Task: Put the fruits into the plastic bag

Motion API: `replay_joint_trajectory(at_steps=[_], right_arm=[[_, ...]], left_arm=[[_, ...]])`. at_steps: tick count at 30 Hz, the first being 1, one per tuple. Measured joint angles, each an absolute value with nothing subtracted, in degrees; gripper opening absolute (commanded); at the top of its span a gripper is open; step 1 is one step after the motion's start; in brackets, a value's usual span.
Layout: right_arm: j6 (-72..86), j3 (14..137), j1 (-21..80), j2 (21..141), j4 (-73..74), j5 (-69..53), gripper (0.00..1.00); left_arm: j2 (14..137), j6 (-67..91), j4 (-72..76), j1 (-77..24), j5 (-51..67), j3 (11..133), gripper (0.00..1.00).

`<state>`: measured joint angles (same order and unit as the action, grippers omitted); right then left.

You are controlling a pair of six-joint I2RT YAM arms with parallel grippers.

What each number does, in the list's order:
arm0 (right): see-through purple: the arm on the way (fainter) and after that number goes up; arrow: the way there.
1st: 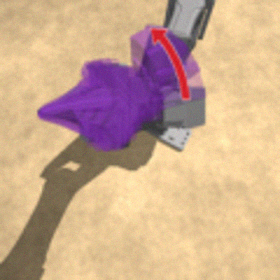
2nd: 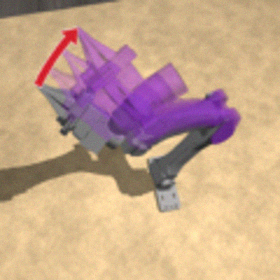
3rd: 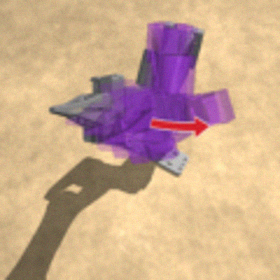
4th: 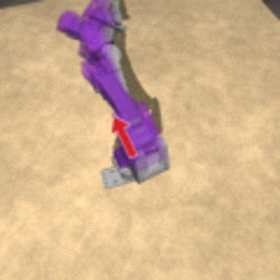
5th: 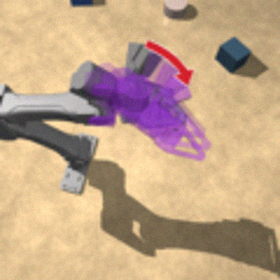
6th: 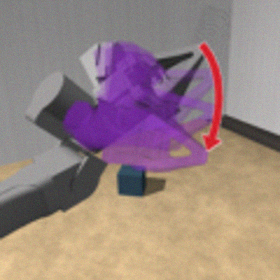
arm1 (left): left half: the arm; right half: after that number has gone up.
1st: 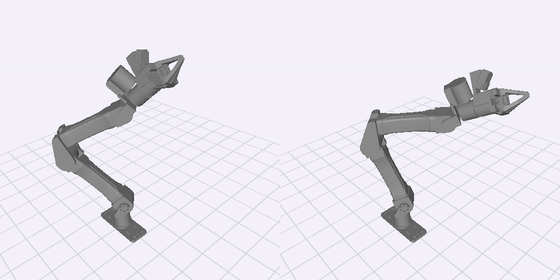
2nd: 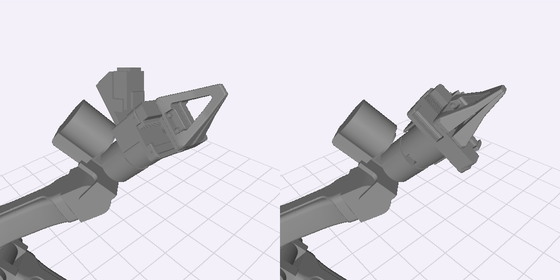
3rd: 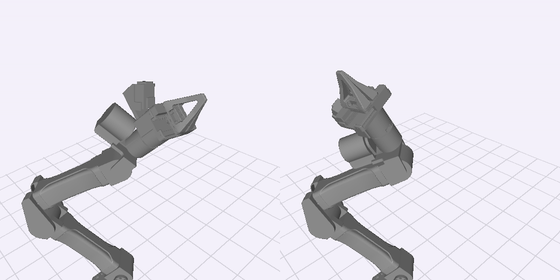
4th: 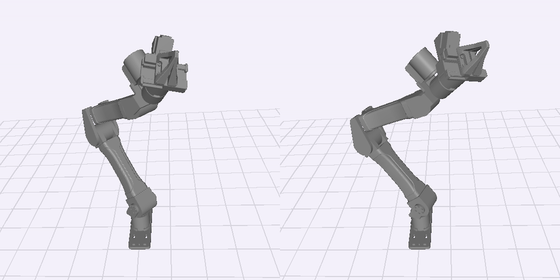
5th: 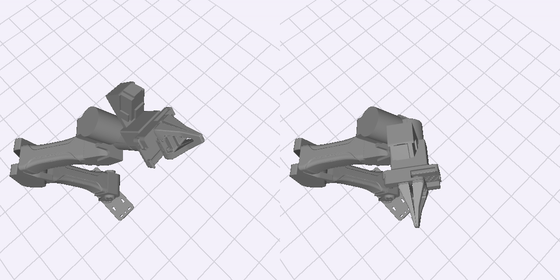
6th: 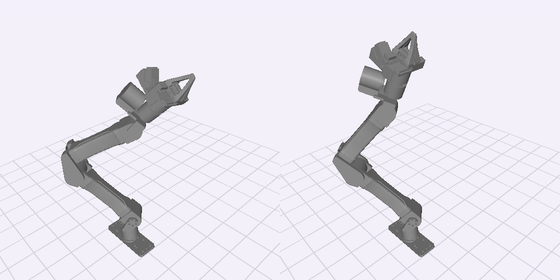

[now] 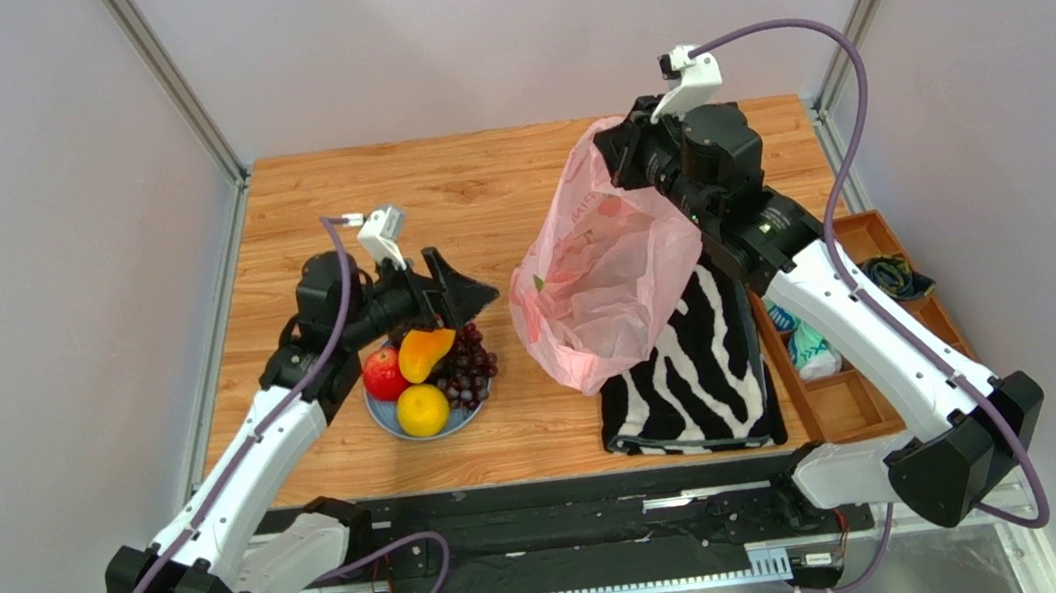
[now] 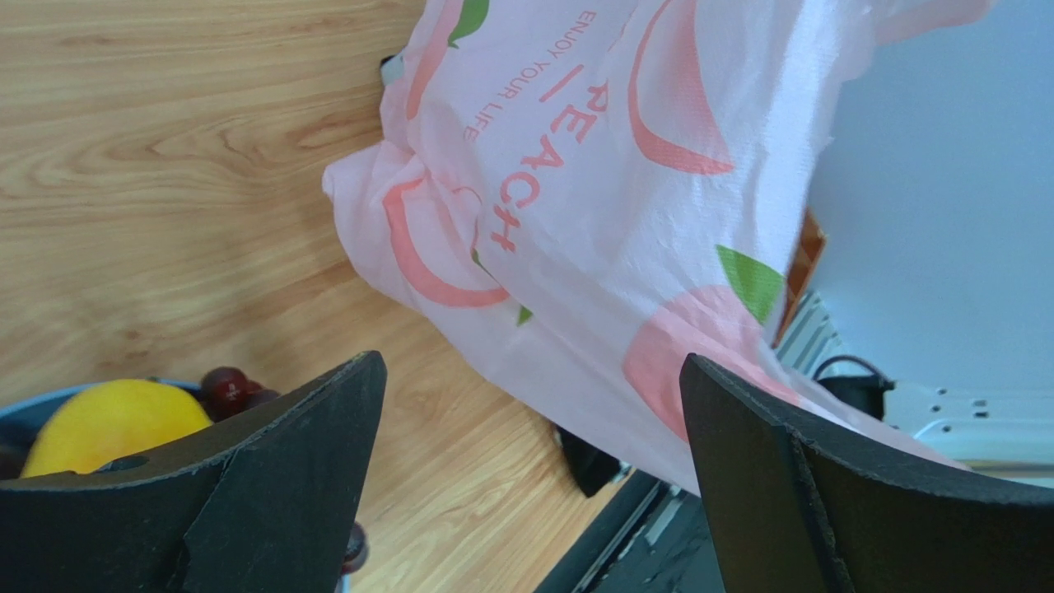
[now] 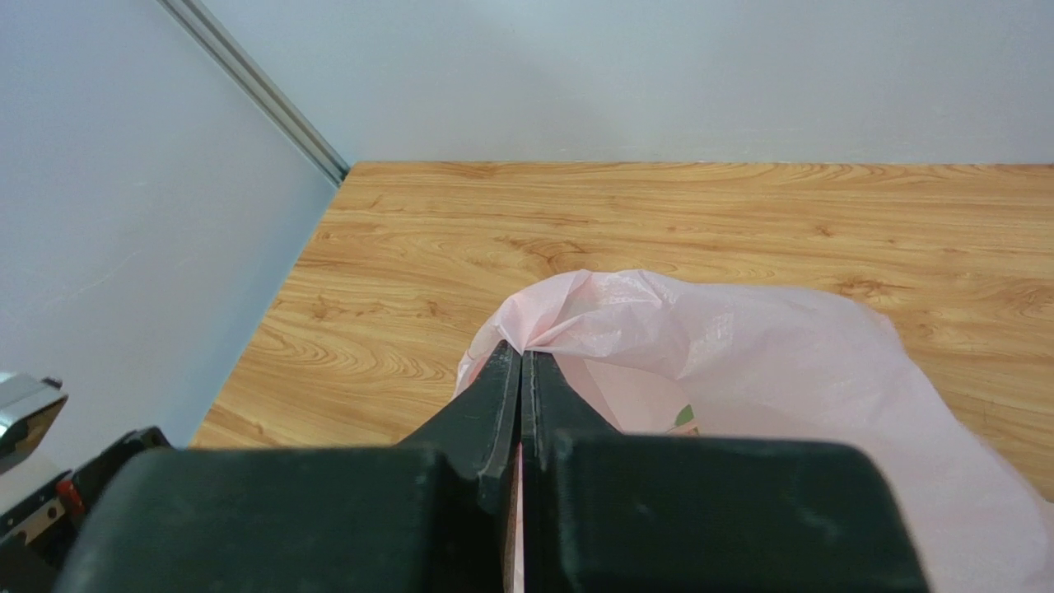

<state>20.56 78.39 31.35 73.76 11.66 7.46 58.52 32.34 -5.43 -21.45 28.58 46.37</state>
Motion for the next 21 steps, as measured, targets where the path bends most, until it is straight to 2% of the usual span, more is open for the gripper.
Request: replay_joint_trajectory(at_steps=[5, 12, 21], right_arm=[[20.58, 76.93, 31.35, 73.73, 11.53, 9.72, 0.0], [21.06, 76.2, 31.35, 73.78, 10.68, 12.08, 0.0], [21.67, 75.79, 32.45, 74.43, 9.91, 14.76, 0.0]], left_arm=[[52.99, 40.18, 0.93, -24.82, 25.45, 38.09, 0.98], [50.35, 45.47, 6.04, -32.8, 19.49, 36.47, 0.98], [61.78, 50.94, 11.88, -40.03, 16.99, 34.96, 0.98]])
